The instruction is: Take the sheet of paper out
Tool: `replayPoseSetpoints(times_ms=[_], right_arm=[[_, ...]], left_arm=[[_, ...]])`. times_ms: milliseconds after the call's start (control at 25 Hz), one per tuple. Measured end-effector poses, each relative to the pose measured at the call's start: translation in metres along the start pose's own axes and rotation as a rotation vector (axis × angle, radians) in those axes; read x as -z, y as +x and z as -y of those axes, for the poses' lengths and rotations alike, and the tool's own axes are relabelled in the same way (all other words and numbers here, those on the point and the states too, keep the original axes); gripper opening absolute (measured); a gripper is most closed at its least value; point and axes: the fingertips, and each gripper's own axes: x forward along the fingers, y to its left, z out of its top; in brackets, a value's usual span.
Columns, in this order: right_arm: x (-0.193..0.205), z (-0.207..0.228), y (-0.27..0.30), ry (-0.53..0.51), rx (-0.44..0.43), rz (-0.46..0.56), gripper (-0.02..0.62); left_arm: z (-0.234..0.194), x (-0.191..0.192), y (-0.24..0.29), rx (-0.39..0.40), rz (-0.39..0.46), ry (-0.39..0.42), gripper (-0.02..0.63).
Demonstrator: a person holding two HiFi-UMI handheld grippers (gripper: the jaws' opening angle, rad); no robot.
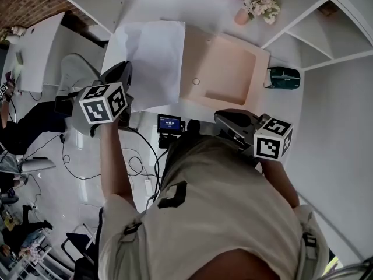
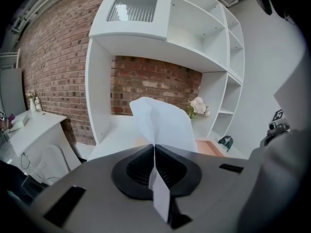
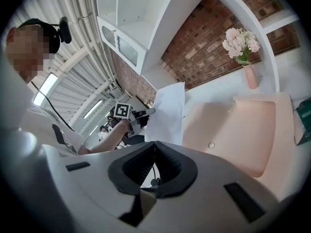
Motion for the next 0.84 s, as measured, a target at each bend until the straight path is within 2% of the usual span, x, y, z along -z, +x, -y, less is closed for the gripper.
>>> replayPoseSetpoints(times_ms=[240,480,840], right_arm=[[0.002,-0.002,-0.001,0.01,-0.003,0.001,0.025],[0.003,-0.002,-0.003,0.007,0.004,0.012,0.025],[0.002,-0.007,-0.008,-0.008,0.008,0.018,0.025]], left_arm=[[0.013,-0.004,0.001,0.018,0.018,-0.007,0.02],[0.015,0.006,0.013,0.006,0.012,-0.053,0.02],[0.016,0.012,0.019,-0.011,-0.01,-0.064,0.02]])
